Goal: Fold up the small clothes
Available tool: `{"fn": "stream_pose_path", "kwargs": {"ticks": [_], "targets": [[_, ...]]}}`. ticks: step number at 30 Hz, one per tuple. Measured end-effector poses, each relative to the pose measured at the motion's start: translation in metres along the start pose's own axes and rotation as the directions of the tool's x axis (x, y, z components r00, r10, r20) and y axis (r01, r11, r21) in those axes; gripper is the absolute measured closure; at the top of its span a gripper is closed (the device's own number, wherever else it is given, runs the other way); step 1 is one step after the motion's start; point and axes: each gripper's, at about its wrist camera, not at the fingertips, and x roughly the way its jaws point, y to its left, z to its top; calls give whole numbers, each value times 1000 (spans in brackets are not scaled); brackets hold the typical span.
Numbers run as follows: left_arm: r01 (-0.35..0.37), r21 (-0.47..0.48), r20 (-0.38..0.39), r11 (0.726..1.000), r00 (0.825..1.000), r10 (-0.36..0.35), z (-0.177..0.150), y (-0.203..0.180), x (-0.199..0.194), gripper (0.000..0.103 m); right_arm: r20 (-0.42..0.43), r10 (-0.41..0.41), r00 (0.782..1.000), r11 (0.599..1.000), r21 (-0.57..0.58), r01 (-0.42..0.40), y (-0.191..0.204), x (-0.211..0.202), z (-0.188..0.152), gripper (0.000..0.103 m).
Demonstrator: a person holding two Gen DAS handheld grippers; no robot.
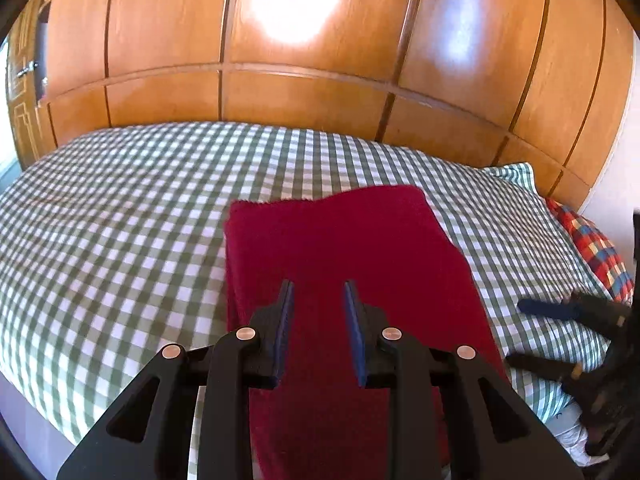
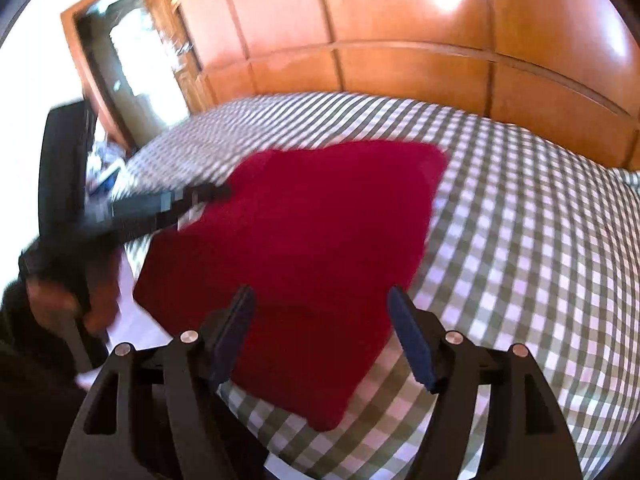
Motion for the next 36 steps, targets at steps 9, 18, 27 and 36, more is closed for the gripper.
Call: {"fn": "stream_pose_path", "kwargs": {"ticks": [9, 18, 27, 36], "targets": [[-23, 4, -20, 1000, 1000, 23, -6, 3, 8, 79, -5, -55, 998, 998, 33, 55, 2, 34, 29, 35], [-27, -9, -37, 1000, 999, 27, -13, 7, 18, 79, -40, -85, 996, 996, -1, 85, 2, 70, 37, 38], [-16, -13, -40, 1000, 999, 16, -24, 12, 29, 78, -77, -102, 992, 995, -3, 102, -4, 102, 29, 37], [83, -115, -25, 990, 996, -86, -25, 31, 21, 78, -34, -82, 996, 997, 12, 82, -5, 86, 27, 28]]}}
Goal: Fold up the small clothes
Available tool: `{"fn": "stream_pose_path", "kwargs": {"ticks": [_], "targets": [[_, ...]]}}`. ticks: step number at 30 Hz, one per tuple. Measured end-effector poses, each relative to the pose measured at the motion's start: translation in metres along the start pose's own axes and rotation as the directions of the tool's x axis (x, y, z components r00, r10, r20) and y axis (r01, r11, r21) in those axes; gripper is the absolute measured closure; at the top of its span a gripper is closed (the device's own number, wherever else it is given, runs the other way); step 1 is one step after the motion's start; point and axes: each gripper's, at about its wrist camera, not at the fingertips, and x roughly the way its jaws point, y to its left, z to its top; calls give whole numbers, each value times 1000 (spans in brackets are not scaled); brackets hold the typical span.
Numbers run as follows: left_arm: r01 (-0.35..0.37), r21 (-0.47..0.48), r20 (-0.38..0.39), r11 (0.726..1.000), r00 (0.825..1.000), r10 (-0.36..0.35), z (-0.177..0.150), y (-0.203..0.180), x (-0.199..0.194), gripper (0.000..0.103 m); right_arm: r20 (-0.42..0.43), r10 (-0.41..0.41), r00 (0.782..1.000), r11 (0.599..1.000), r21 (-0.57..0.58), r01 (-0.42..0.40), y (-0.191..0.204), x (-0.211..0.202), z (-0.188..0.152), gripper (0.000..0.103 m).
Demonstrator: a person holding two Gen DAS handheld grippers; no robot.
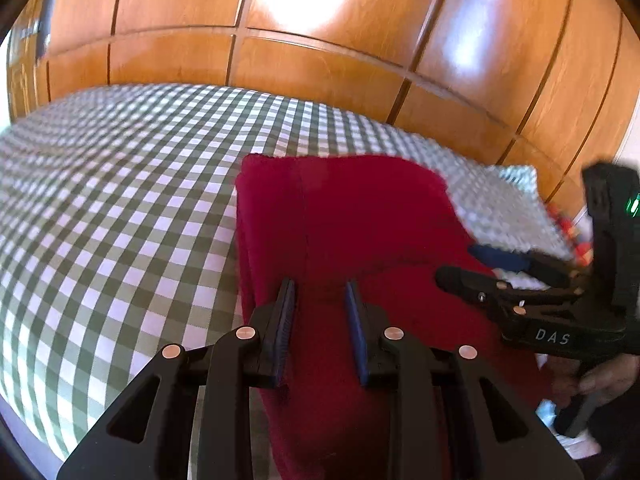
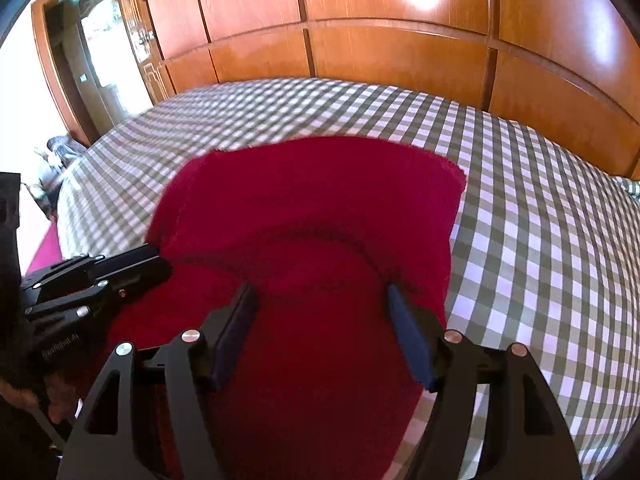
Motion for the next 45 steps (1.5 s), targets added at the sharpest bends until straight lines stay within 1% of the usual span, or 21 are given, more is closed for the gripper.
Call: {"fn": "stream_pose_path", "kwargs": {"ticks": [1, 3, 4, 5, 9, 11, 13, 15, 16, 18, 19, 20, 23, 24, 27, 29, 32, 36, 39, 43, 45], "targets": [[34, -33, -3, 999, 999, -34, 5, 6, -6, 78, 13, 30, 999, 999, 42, -30, -7, -9, 0, 20], [80, -98, 7, 992, 997, -79, 13, 17, -15, 56, 42, 63, 997, 991, 120, -67, -23, -22, -2, 16], [95, -130, 14, 987, 995, -94, 16, 21, -16, 38, 45, 109, 993, 976, 186, -116, -37, -26, -6, 15], [120, -168, 25, 978, 993, -117, 19, 27, -17, 34, 43, 148, 988, 960, 235, -154, -47, -27, -8, 14], [163, -223, -5, 961, 986, -168, 32, 37, 1, 34, 17, 259, 966, 895, 370, -247, -77, -15, -19, 14], [182, -249, -53, 951, 978, -201, 32, 42, 17, 34, -2, 342, 940, 859, 406, -312, -81, -3, -23, 15], [227, -282, -97, 932, 960, -263, 27, 48, 31, 34, -35, 386, 922, 842, 422, -336, -80, 11, -26, 17], [225, -278, -102, 934, 960, -261, 21, 53, 38, 34, -37, 428, 903, 816, 445, -369, -79, 24, -29, 18], [242, -289, -122, 926, 950, -286, 13, 57, 47, 34, -30, 434, 901, 815, 440, -378, -77, 29, -28, 19], [282, -294, -82, 913, 944, -319, 5, 62, 50, 36, -40, 432, 901, 827, 416, -378, -73, 32, -23, 24], [300, -285, -79, 910, 939, -335, 4, 59, 50, 49, -51, 426, 903, 836, 402, -372, -70, 35, -20, 29], [328, -290, -79, 899, 928, -364, 5, 57, 50, 55, -55, 422, 905, 843, 392, -369, -68, 36, -19, 37], [350, -264, -64, 899, 923, -379, 9, 48, 44, 66, -37, 427, 904, 844, 376, -383, -69, 26, -16, 57], [365, -251, -56, 896, 919, -390, 12, 43, 40, 66, -29, 426, 904, 846, 366, -387, -68, 20, -14, 59], [433, -229, -30, 872, 892, -450, 24, 27, 35, 68, -11, 383, 924, 880, 309, -361, -69, -9, -14, 62], [463, -169, -39, 870, 879, -475, 37, 3, 34, 68, 24, 345, 938, 893, 300, -336, -79, -33, -17, 62], [533, -125, -63, 837, 837, -543, 50, -37, 46, 68, 98, 283, 954, 899, 320, -299, -110, -73, -25, 63], [617, -50, -129, 785, 776, -618, 76, -122, 80, 68, 174, 161, 971, 902, 374, -217, -163, -123, -43, 63], [658, 11, -184, 753, 742, -645, 94, -193, 109, 68, 221, 55, 974, 886, 439, -150, -210, -156, -56, 63], [683, 72, -255, 727, 717, -649, 114, -282, 152, 68, 256, -89, 963, 849, 526, -61, -271, -190, -74, 63], [681, 120, -286, 723, 721, -632, 116, -320, 169, 68, 248, -149, 957, 824, 567, -19, -299, -196, -82, 63]]}}
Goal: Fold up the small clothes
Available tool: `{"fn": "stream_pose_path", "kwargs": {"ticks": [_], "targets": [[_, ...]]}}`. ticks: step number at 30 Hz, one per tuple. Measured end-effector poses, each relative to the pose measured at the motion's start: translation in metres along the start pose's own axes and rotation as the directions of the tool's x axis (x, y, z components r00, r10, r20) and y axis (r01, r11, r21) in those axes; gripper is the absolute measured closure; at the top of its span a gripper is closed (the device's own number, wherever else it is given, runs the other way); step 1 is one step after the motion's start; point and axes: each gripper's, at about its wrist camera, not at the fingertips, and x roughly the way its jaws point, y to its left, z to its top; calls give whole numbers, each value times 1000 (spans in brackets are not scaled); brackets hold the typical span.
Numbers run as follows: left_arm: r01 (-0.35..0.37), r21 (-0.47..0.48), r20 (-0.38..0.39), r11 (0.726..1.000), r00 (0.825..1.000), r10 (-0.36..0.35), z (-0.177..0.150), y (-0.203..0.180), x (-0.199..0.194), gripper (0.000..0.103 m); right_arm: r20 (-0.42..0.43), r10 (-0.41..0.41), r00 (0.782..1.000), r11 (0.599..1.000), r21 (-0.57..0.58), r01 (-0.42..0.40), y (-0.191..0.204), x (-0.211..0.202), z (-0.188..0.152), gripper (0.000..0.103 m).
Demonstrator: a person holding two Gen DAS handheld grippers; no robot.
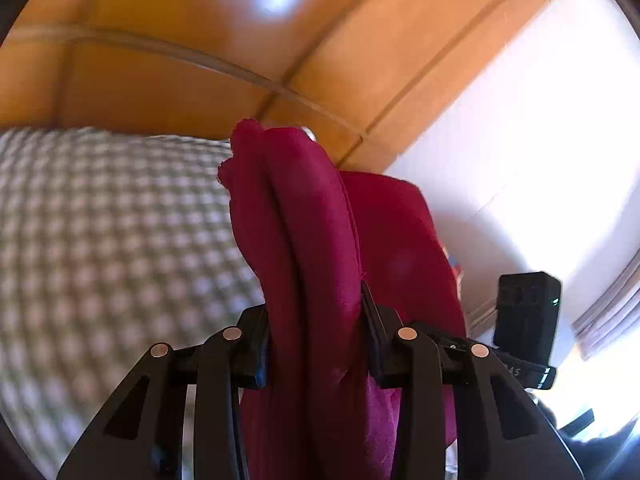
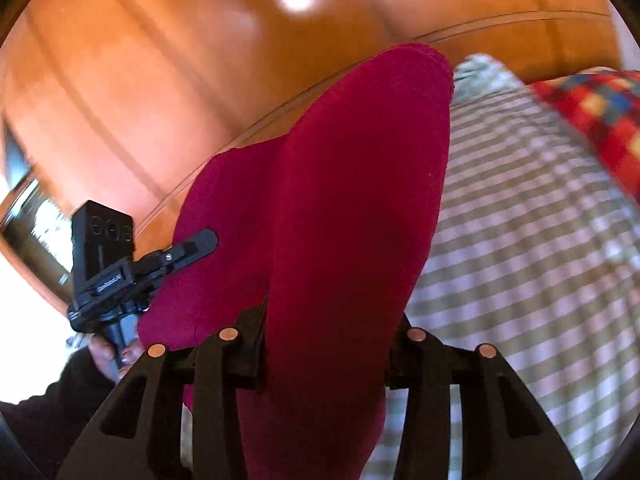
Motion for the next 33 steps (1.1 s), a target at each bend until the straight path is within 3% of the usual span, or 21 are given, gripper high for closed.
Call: {"fn": "stream_pose_path", "kwargs": {"ticks": [3, 4, 6, 7, 8, 10, 12, 15, 17, 19, 21, 22, 24, 26, 30, 33], "targets": [[-38, 36, -73, 999, 997, 41, 13, -14, 58, 68, -18, -98, 995, 994, 49, 98, -50, 8, 6, 62], [-108, 84, -108, 991, 987, 117, 13, -17, 83, 68, -37, -120, 992, 990, 75, 122, -66, 11, 3, 57], [-259, 161, -218, 952, 932, 290, 1, -10, 129, 68, -107, -141, 984, 977, 146, 156, -97, 30, -7, 48], [-287, 177, -236, 941, 916, 324, -4, 1, 140, 61, -104, -144, 984, 972, 173, 160, -107, 34, -15, 39], [-300, 172, -216, 938, 918, 333, -8, 7, 142, 53, -80, -130, 988, 972, 186, 143, -110, 33, -20, 35], [-287, 115, -199, 951, 931, 305, -7, 13, 133, 52, -62, -133, 989, 971, 194, 143, -109, 29, -23, 29], [-297, 95, -177, 950, 934, 310, -7, 10, 118, 52, -52, -188, 981, 966, 170, 194, -104, 17, -21, 25], [-366, 126, -41, 922, 927, 374, -12, -8, 77, 52, 20, -307, 952, 949, 82, 304, -89, -9, -12, 25], [-354, 130, 21, 926, 935, 354, -23, -24, 51, 53, 72, -338, 938, 941, 28, 336, -66, -26, -11, 37], [-319, 147, 53, 936, 948, 314, -22, -37, 35, 59, 85, -329, 940, 943, -21, 332, -45, -40, -18, 47], [-300, 183, 48, 936, 954, 296, -31, -48, 32, 60, 74, -308, 949, 948, -63, 312, -32, -39, -23, 56], [-311, 213, 25, 926, 950, 313, -38, -52, 38, 64, 48, -291, 955, 952, -84, 294, -25, -37, -32, 60], [-361, 237, -46, 902, 923, 381, -47, -46, 57, 67, -5, -310, 951, 944, -118, 307, -16, -20, -44, 61], [-391, 207, -123, 897, 899, 421, -57, -26, 83, 66, -44, -377, 925, 918, -154, 366, -15, -3, -62, 61], [-400, 161, -112, 902, 901, 419, -60, -20, 79, 63, -23, -413, 911, 903, -141, 406, -16, 4, -73, 60], [-420, 164, -77, 892, 897, 436, -60, -27, 54, 63, -16, -426, 905, 898, -133, 420, -18, 5, -68, 59]]}}
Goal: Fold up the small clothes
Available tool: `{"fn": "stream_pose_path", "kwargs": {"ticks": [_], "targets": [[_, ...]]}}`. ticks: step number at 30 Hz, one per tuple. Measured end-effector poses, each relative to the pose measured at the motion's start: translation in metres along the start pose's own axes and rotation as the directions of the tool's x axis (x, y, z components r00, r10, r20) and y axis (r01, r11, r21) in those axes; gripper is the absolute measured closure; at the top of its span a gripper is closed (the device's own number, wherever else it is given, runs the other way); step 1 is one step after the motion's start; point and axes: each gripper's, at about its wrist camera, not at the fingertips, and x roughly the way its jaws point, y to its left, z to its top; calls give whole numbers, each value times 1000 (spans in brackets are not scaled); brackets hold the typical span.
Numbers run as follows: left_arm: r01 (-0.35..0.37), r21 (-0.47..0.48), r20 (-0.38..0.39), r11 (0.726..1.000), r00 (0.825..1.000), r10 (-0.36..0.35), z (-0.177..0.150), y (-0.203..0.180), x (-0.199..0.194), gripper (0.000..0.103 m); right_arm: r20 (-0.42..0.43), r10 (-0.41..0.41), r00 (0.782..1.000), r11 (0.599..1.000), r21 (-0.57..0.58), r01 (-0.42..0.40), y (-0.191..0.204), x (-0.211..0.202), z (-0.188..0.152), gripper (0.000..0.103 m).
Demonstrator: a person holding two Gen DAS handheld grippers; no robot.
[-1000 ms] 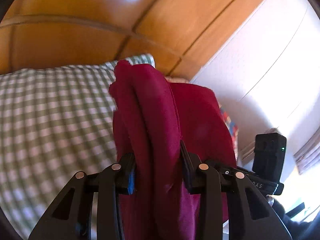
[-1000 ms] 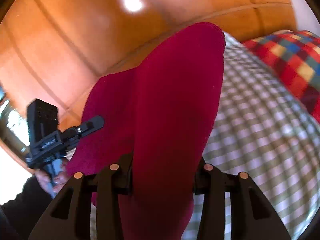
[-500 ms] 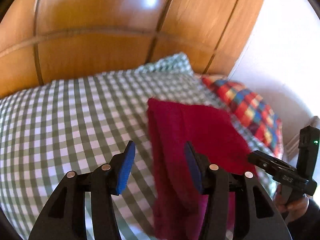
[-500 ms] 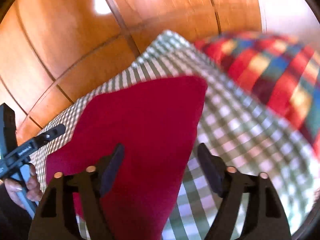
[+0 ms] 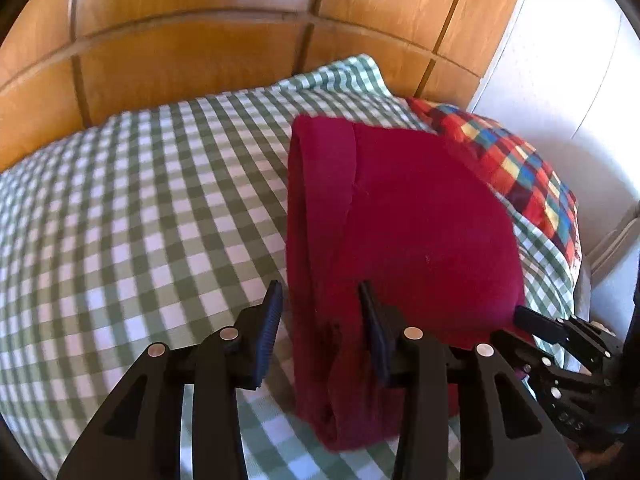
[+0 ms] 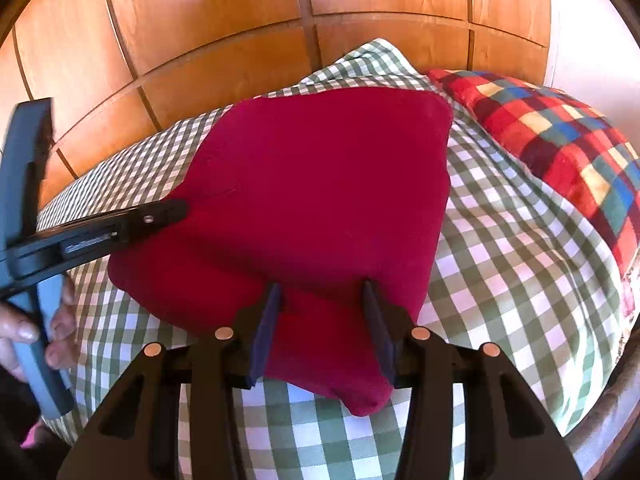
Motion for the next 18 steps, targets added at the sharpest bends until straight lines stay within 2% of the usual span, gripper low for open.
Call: {"fn": "stream_pose_path", "kwargs": {"ticks": [4, 7, 11, 14, 18], "targets": [[-56, 15, 80, 998, 995, 55, -10, -11, -35, 62, 29, -10, 1000, 999, 51, 8, 2, -18, 0, 41], [-116, 10, 138, 993, 984, 114, -17, -21, -61, 39, 56, -32, 998, 996, 82, 28, 8, -33, -5, 29], [-169, 7, 202, 986, 965, 164, -27, -31, -89, 27, 92, -83, 992, 990, 125, 71, 16, -50, -12, 13], [-196, -3, 221, 981, 956, 192, -35, -35, -103, 19, 115, -113, 987, 984, 149, 95, 24, -61, -17, 4], [-216, -10, 238, 976, 948, 212, -47, -38, -117, 10, 144, -176, 974, 977, 150, 154, 36, -71, -22, 3]]}}
